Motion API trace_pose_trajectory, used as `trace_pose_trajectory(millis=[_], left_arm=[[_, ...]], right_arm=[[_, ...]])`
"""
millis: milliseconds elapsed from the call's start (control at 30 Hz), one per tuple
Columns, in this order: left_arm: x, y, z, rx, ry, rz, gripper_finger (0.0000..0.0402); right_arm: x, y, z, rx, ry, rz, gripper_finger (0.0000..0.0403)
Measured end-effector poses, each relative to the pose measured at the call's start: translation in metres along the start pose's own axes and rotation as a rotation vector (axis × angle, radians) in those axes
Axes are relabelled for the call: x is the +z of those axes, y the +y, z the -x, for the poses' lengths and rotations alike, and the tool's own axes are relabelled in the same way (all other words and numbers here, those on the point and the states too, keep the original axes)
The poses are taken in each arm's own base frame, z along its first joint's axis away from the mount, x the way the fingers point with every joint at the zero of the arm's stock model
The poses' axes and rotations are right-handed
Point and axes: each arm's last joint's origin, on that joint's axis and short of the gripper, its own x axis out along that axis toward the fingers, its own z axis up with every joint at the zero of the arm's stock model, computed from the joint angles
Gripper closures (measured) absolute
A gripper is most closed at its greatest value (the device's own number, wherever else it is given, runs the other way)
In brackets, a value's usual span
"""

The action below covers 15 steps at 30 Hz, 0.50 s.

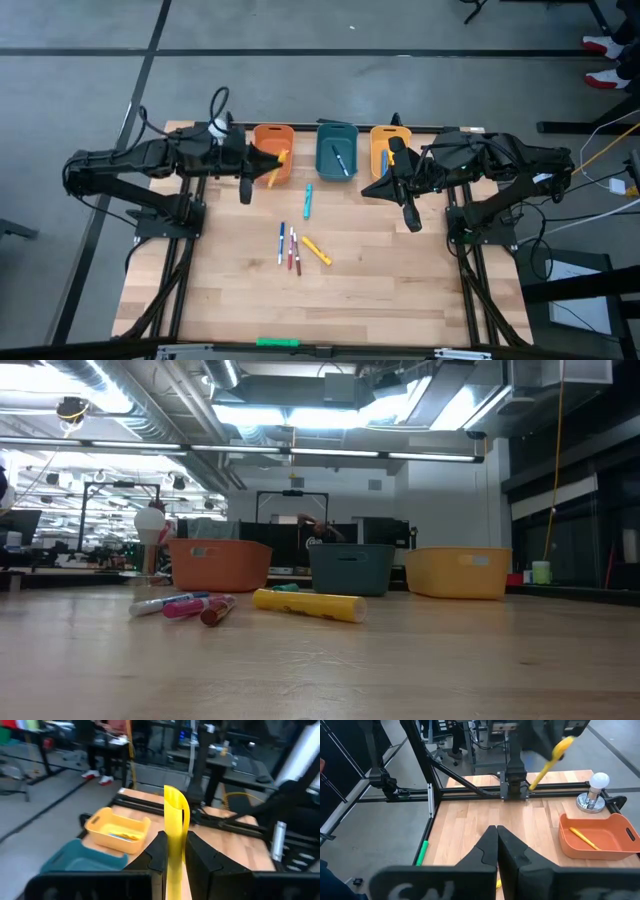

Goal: Pick & Place Markers
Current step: Put the yellow pen into the orange bin

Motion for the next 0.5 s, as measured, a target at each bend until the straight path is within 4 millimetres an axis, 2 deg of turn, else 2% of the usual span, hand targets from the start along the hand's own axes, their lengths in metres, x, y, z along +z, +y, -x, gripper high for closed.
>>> trace_pose_trajectory(millis=[500], left_arm=[[0.011,0.034,0.001,0.262,-0.046,0.013,0.0365]], right_arm=[[0.0,0.0,0.0,0.0,0.0,-0.001,0.0402]])
